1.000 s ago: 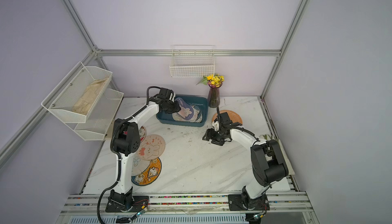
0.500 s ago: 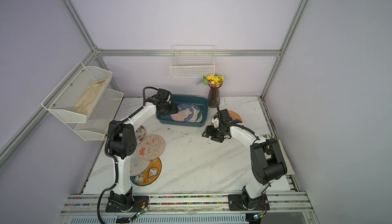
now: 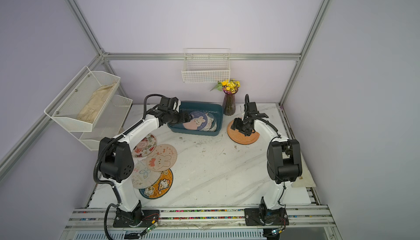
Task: Put the coasters into the storage box
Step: Place the coaster in the storage box, then move the coaster to the center of the board.
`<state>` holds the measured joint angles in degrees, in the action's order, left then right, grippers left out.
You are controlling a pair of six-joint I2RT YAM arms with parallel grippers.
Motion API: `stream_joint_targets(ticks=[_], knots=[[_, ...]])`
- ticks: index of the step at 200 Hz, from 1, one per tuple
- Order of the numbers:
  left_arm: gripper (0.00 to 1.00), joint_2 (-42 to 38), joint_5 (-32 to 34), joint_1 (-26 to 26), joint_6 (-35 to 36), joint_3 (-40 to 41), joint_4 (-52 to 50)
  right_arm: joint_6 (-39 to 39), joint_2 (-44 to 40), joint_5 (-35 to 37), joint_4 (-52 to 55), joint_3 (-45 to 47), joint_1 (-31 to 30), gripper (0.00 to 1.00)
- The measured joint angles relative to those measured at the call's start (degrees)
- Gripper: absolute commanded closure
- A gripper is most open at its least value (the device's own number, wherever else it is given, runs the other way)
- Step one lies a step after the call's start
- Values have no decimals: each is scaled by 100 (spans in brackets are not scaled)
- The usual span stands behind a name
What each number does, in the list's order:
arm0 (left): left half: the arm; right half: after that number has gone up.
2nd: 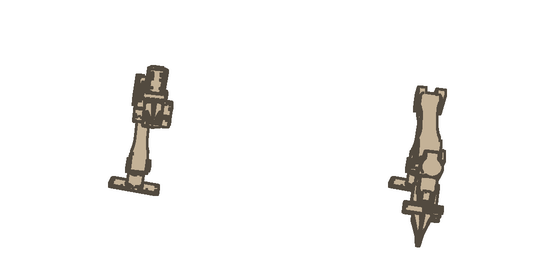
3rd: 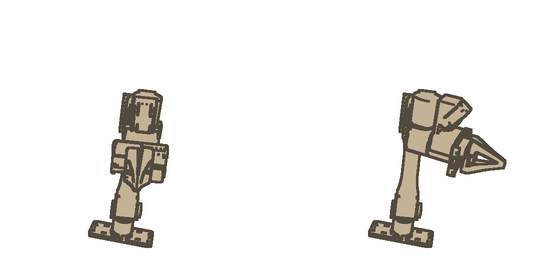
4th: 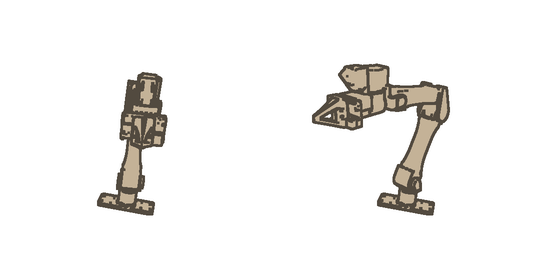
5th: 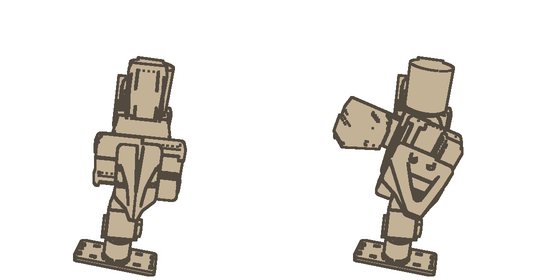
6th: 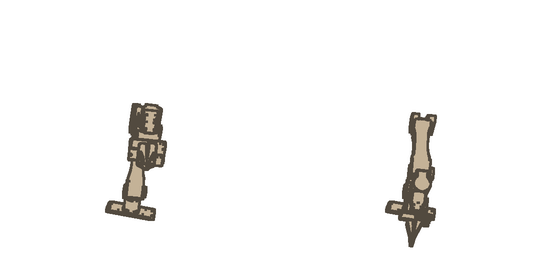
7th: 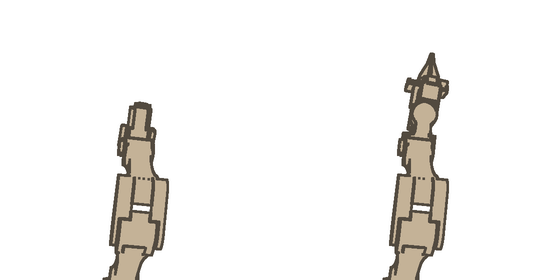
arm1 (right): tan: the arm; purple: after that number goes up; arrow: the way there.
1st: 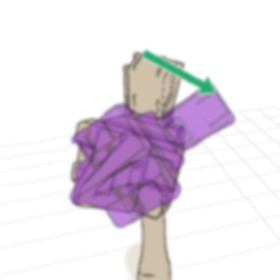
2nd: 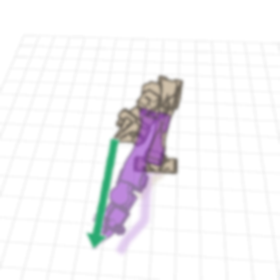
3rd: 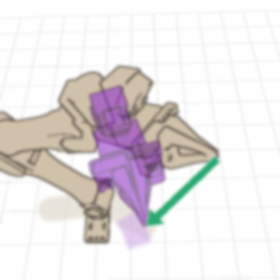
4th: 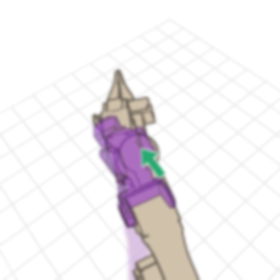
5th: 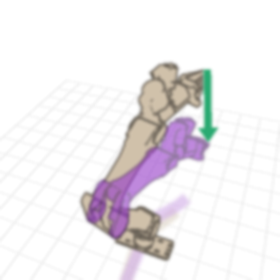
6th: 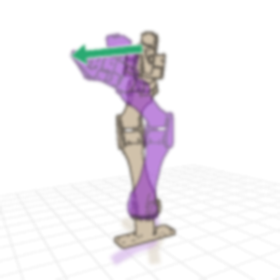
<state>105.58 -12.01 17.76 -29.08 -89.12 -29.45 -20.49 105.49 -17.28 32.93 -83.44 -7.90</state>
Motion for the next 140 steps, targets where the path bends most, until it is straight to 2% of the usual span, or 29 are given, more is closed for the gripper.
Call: stream_joint_targets(ticks=[59,140], knots=[[0,-855,-260,26,-208,1012,466,219,1414,713,138,-1453,308,28],[0,-1543,-280,107,-393,1902,671,575,3274,1325,431,-3617,487,28]])
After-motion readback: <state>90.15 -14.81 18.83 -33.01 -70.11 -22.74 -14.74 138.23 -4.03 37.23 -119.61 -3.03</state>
